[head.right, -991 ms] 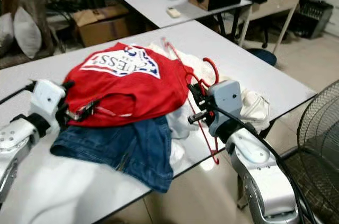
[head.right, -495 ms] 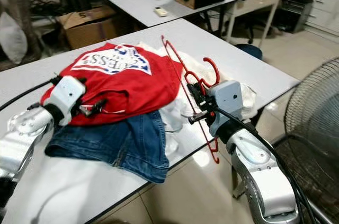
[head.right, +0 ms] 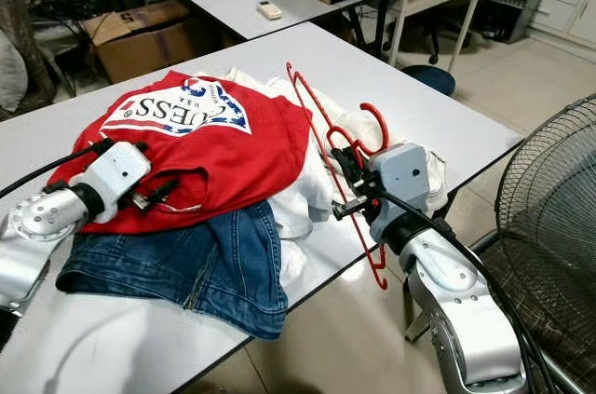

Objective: Hang hanger

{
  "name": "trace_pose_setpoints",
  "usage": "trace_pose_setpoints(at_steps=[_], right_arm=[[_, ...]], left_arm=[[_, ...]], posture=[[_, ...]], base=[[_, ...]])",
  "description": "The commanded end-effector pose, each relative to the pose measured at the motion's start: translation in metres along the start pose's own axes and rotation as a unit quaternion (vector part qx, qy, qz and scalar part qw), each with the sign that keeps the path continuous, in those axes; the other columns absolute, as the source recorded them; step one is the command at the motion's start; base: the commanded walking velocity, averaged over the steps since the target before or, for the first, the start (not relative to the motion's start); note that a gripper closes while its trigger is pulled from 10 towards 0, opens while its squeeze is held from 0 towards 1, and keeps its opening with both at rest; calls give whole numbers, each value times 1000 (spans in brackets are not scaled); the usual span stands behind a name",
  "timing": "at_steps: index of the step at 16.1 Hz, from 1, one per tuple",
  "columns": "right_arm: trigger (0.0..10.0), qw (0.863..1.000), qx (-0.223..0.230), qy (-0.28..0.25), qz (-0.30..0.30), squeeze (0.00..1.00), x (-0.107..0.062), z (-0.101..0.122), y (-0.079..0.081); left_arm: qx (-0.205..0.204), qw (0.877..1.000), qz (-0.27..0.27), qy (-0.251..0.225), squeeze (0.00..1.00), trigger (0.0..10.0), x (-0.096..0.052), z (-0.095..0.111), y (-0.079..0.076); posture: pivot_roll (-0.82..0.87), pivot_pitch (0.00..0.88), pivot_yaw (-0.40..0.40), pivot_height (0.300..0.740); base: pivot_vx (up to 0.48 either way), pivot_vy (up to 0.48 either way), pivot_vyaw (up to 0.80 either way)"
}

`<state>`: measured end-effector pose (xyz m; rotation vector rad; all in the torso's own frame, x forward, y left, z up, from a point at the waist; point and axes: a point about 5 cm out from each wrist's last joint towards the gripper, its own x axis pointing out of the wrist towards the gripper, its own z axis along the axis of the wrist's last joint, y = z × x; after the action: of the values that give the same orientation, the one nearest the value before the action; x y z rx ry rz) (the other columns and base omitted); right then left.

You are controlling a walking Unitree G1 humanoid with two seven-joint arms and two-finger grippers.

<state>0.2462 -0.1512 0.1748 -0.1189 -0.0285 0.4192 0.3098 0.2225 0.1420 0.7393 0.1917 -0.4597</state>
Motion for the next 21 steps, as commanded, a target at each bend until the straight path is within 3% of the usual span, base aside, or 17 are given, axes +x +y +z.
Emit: trace_pose_setpoints(at_steps=[1,2,3,6,9,10,14,17,18,20,21], right_arm=[[10000,1000,-2,-8,-2,0,0,2,-2],[10000,1000,-2,-8,-1,0,1,2,-1],[10000,1000,-2,-8,0,0,1,2,-1],[10000,1000,-1,-10,-2,0,0,2,-2],[10000,1000,0,-12,-4,0,1,2,-2],[10000,1000,1,-12,-4,0,1,3,-2],[10000,1000,0,-16,-4,0,3,4,-2],[10000,1000,-1,-17,-5,0,3,4,-2],[10000,1000,0,-17,-5,0,3,4,-2],[10000,1000,1,-19,-4,0,3,5,-2],[10000,1000,2,-19,-3,0,4,5,-1]], left_arm=[[15,1000,22,11,0,314,-4,-1,9],[16,999,29,10,0,78,-4,-1,11],[24,999,21,11,0,1020,-7,-1,12],[43,999,11,22,0,2510,-14,-3,14],[46,998,27,25,0,1765,-14,-2,18],[44,999,21,23,0,1255,-12,-2,16],[56,998,-1,39,0,1059,-7,-7,0],[90,993,2,71,0,2431,-11,-16,3],[96,992,11,79,0,2392,-12,-17,6],[102,990,33,87,0,1137,-11,-17,13],[98,991,39,84,0,0,-11,-16,15]], posture=[[-180,0,96,740],[-178,0,96,740],[-178,0,96,740],[-174,0,99,740],[-170,0,98,740],[-170,0,98,740],[-175,0,97,740],[-175,0,97,740],[-175,0,97,740],[-172,0,96,740],[-172,0,96,740]], base=[[0,0,0],[0,0,0],[0,0,0],[0,0,0],[0,0,0],[0,0,0],[0,0,0],[0,0,0],[0,0,0],[0,0,0],[0,0,0]])
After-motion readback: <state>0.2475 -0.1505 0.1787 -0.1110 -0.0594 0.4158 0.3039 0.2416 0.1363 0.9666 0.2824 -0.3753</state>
